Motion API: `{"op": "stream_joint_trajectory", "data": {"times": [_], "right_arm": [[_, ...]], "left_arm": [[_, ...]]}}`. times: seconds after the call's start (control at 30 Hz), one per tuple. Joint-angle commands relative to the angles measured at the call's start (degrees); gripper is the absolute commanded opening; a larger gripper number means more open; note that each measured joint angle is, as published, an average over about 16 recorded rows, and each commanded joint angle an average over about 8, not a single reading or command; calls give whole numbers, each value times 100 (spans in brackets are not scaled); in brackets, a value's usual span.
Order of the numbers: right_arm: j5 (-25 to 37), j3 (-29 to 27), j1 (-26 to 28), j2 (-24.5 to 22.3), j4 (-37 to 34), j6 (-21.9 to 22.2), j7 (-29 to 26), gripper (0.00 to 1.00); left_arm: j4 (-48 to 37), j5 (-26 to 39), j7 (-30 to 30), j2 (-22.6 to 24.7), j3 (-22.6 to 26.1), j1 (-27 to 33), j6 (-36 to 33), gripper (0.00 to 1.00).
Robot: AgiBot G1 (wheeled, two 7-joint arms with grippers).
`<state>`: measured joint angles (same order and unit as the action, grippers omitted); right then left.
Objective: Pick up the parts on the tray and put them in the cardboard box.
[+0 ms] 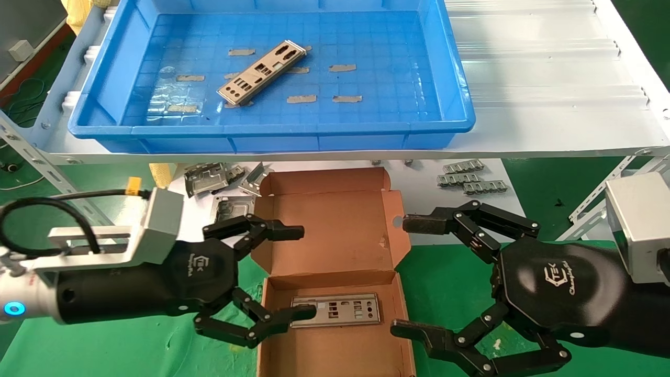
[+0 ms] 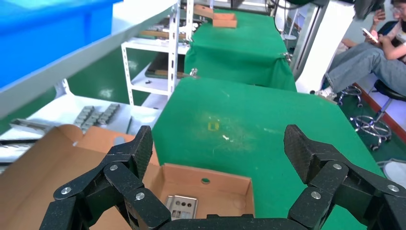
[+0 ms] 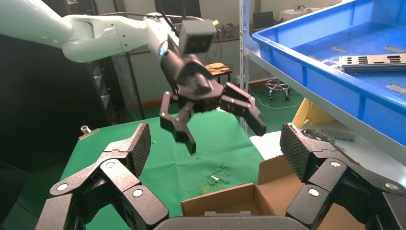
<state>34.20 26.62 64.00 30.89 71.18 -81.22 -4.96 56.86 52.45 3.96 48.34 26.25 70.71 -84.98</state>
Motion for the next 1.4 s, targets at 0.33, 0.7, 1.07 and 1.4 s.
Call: {"op": "stream_joint_trajectory", "data": {"times": [0.33, 0.7, 1.07, 1.4], "right_arm": [[0, 0, 0, 0, 0, 0, 0, 100], [0, 0, 0, 0, 0, 0, 0, 100], [-1, 0, -1, -1, -1, 1, 0, 100], [-1, 0, -1, -1, -2, 1, 0, 100]], "left_arm": [[639, -405, 260, -509, -391, -350, -27, 100], [1278, -810, 519, -1018, -782, -699, -54, 100], [1745, -1111, 699, -1388, -1069, -954, -76, 100], [1731, -1109, 696, -1379, -1062, -952, -78, 100]]}}
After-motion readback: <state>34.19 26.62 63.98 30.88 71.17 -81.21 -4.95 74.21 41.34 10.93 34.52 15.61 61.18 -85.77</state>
